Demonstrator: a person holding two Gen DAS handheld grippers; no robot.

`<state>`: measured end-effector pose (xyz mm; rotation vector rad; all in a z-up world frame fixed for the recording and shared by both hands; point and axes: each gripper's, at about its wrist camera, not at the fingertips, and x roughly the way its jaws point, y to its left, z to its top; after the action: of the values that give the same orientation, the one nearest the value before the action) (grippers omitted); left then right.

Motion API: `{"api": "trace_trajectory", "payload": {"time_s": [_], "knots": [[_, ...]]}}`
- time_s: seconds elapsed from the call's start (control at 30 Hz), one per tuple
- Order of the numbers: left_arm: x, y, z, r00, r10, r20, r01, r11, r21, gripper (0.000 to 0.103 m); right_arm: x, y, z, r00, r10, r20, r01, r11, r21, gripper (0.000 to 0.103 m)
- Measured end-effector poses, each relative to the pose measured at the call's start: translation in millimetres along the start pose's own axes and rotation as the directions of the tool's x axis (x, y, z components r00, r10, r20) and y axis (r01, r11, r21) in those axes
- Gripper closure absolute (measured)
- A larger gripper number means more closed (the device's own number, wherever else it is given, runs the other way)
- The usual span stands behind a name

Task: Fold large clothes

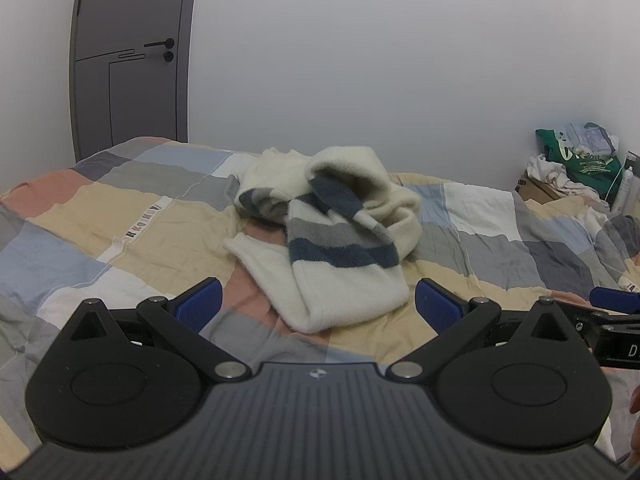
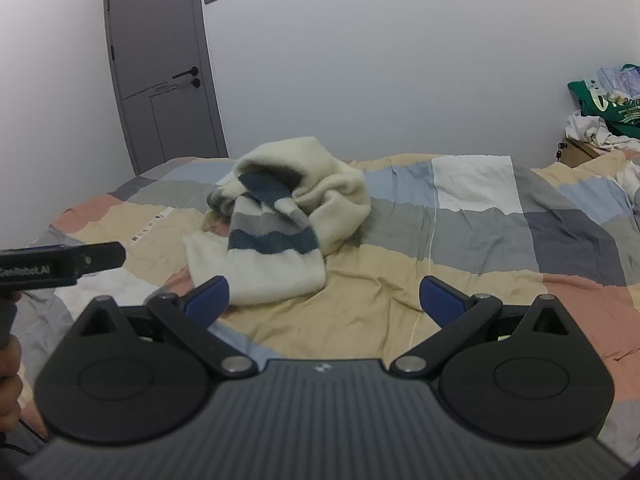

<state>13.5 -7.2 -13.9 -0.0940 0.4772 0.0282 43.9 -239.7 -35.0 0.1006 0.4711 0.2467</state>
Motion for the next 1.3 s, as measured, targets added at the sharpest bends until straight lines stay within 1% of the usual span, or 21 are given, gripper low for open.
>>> {"api": "trace_trajectory", "payload": {"time_s": [0.4, 0.53, 0.8, 1.13, 1.3], "knots": [[-2.9, 1.6, 1.6, 1.0, -0.001, 0.007, 0.001, 1.0, -0.011, 0.0, 0.9, 0.2, -0.2, 1.0, -0.002, 0.007, 0.002, 1.0, -0.005, 0.0], [-3.8, 1.8, 1.7, 1.0, 0.011, 0.013, -0.011, 1.0, -0.006, 0.0, -0.5, -0.5, -1.4, 1.0, 0.003, 0.008, -0.003, 1.0, -0.004, 0.0], [-5.2, 1.4, 2.6, 1.0, 0.004, 0.012, -0.003, 1.0, -0.009, 0.0, -0.4, -1.1, -1.7, 1.0, 0.003, 0.006, -0.003, 1.0, -0.002, 0.0], [-0.8, -4.9, 1.1, 1.0, 0.025, -0.004, -0.025, 0.999, 0.022, 0.0, 2.2, -1.7, -2.4, 1.0, 0.01, -0.002, -0.01, 1.0, 0.004, 0.0], [-1.8, -4.0, 1.9, 1.0, 0.016, 0.011, -0.016, 1.0, 0.011, 0.0, 2.9, -0.3, -2.1, 1.0, 0.004, -0.002, -0.004, 1.0, 0.002, 0.0]]}}
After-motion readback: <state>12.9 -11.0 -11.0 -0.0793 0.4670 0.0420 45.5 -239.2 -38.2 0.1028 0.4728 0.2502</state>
